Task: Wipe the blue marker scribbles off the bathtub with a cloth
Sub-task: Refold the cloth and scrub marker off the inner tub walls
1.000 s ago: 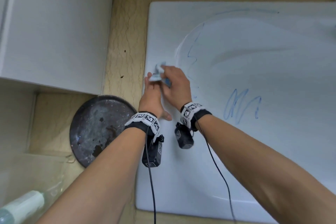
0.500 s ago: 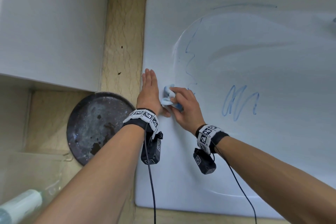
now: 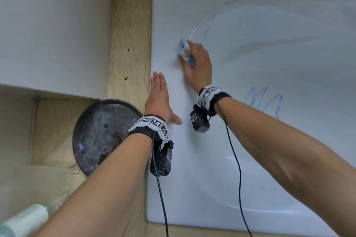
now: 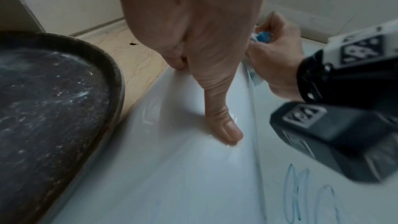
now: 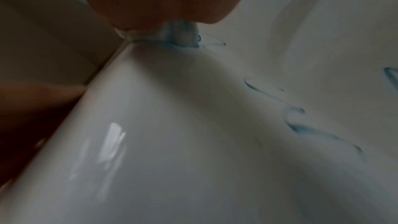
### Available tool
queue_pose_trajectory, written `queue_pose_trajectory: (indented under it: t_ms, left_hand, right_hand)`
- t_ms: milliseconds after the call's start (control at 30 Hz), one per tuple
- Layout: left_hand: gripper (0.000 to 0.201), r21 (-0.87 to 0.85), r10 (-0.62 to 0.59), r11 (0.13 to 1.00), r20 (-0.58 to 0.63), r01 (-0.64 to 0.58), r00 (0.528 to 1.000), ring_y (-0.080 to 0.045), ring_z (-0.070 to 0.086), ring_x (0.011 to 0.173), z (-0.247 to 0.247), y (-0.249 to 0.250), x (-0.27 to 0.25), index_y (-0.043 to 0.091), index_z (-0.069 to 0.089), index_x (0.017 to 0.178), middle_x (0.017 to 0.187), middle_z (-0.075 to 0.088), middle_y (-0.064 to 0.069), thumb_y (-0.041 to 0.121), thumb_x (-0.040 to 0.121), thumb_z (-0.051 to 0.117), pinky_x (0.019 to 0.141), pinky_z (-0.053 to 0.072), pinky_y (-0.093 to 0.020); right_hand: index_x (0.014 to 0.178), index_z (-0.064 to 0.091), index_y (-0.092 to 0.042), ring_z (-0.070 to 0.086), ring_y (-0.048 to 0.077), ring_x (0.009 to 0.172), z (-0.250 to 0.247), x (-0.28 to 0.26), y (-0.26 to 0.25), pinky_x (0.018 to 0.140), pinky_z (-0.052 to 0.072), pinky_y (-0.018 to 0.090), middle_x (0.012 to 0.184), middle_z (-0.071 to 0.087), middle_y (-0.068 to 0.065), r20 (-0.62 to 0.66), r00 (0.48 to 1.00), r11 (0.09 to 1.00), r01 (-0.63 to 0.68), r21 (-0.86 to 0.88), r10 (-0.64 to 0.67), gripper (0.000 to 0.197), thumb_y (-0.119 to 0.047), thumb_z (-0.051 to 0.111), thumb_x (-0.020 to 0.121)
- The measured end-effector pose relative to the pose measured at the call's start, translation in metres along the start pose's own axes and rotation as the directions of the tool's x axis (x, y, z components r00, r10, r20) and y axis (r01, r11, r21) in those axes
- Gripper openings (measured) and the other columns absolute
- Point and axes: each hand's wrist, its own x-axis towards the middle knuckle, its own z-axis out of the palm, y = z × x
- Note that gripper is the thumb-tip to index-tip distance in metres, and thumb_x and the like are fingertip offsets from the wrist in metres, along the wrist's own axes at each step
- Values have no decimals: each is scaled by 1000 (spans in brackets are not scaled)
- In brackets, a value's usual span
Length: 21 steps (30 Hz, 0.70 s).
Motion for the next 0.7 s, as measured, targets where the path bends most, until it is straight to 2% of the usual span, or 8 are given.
queue_pose_trajectory:
  t_ms: [100, 300, 367, 433, 533, 600, 667, 700]
  left_hand:
    - [171, 33, -16, 999, 10, 16, 1000, -22, -25, 148, -1, 2, 0, 4, -24, 152, 160, -31, -8, 47, 40, 98, 123, 4, -30]
    - [169, 103, -38, 994, 53, 33, 998, -19, -25, 148, -12, 9, -6, 6, -27, 151, 158, -35, -6, 52, 45, 95, 120, 12, -31]
    - [165, 90, -28, 996, 25, 26, 999, -17, -24, 149, -19, 19, -1, 7, -27, 152, 158, -34, -4, 56, 49, 92, 120, 14, -32]
    - [163, 123, 4, 992, -15, -2, 1000, -18, -23, 149, -30, 31, 8, 7, -26, 152, 159, -33, -4, 60, 51, 90, 120, 8, -32]
    - [154, 139, 35, 990, -9, -34, 999, -20, -14, 152, -42, 56, 35, 5, -18, 155, 163, -23, -8, 51, 57, 91, 121, 13, -35]
    - [148, 176, 41, 983, -2, -41, 999, -24, -4, 153, -47, 65, 50, 3, -11, 156, 164, -15, -12, 44, 59, 93, 120, 22, -39]
    - [147, 229, 50, 972, -1, -48, 999, -26, 3, 153, -50, 67, 56, 4, -9, 156, 164, -13, -14, 41, 59, 94, 119, 27, -41]
    - [147, 239, 51, 970, 11, -53, 999, -26, 4, 153, -52, 67, 56, 5, -10, 156, 164, -13, -13, 41, 59, 94, 118, 27, -40]
  right_hand:
    - [104, 63, -7, 60, 27, 92, 5, 23, 12, 82, 48, 40, 116, 65, 8, -31, 999, 998, 43, -49, -45, 19, -21, 68, 93]
    - [98, 60, -8, 58, 27, 92, -21, 39, 10, 83, 47, 40, 109, 64, 6, 94, 994, 998, 56, 26, -58, 13, -16, 68, 92]
    - [103, 62, -4, 59, 30, 97, -52, 60, 24, 88, 46, 39, 111, 66, 10, 17, 998, 997, 67, -38, -66, 16, -13, 69, 91]
    - [110, 63, -3, 59, 31, 103, -86, 83, 44, 93, 45, 39, 112, 65, 12, -160, 986, 996, -49, -70, 38, 23, -15, 69, 91]
    - [101, 60, -5, 58, 29, 99, -152, 120, 90, 88, 48, 42, 106, 63, 9, -431, 885, 959, -254, -128, 176, 17, -17, 66, 90]
    - [96, 58, -6, 57, 28, 93, -197, 140, 121, 82, 49, 44, 100, 58, 4, -600, 772, 928, -351, -127, 210, 14, -14, 65, 87]
    - [95, 57, -6, 56, 25, 90, -230, 152, 152, 81, 50, 45, 97, 54, -1, -696, 668, 887, -451, -97, 263, 13, -12, 65, 86]
    - [98, 57, -6, 58, 25, 92, -237, 155, 164, 84, 50, 43, 99, 57, 1, -701, 638, 854, -513, -80, 318, 13, -12, 64, 88]
